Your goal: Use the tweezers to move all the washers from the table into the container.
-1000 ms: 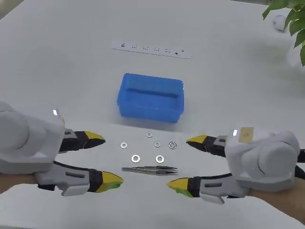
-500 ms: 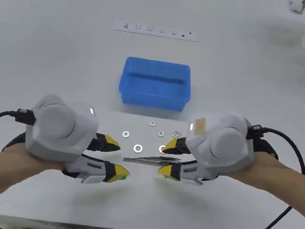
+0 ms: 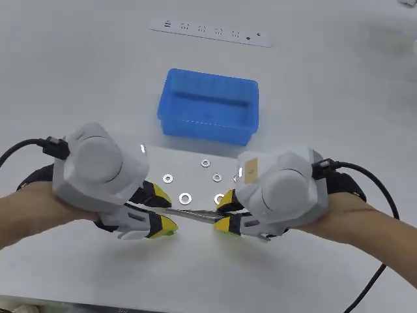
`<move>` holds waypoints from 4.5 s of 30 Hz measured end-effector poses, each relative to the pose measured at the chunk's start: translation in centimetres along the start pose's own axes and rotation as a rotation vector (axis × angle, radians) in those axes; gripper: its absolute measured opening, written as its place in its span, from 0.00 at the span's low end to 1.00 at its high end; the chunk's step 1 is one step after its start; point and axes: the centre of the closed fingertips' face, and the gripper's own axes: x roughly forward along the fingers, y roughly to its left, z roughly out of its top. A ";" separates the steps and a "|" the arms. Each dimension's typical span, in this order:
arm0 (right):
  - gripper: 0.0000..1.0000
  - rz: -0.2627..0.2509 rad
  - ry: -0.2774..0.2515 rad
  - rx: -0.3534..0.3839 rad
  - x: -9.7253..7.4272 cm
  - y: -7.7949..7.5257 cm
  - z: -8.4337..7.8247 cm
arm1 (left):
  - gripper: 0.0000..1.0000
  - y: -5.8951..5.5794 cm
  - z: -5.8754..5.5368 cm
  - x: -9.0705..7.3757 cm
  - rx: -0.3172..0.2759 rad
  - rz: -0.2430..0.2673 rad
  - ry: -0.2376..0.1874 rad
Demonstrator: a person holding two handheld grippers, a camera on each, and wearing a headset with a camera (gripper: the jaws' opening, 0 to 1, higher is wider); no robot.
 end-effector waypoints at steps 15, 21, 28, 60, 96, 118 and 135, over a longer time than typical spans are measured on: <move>0.10 -0.021 0.000 -0.010 0.1 0.2 0.3 | 0.06 -0.7 0.3 0.4 0.056 -0.028 0.014; 0.09 -0.036 -0.019 0.001 0.1 0.4 0.5 | 0.06 -1.3 0.0 0.3 0.115 -0.025 0.040; 0.09 -0.038 -0.029 -0.022 0.3 1.2 0.8 | 0.05 -1.7 -0.5 0.1 0.181 -0.033 0.069; 0.08 -0.148 -0.356 0.105 -2.7 0.8 1.4 | 0.05 -3.1 8.4 -3.3 0.295 -0.045 -0.096; 0.07 -0.120 -0.455 0.133 -3.9 1.2 3.1 | 0.05 -2.8 8.7 -4.8 0.229 -0.090 -0.202; 0.07 -0.083 -0.492 0.132 -3.8 1.5 3.4 | 0.07 -3.8 10.6 -3.9 0.188 -0.107 -0.328; 0.08 -0.034 -0.428 0.058 -2.9 2.5 3.1 | 0.06 -5.2 10.1 -3.7 0.200 -0.092 -0.383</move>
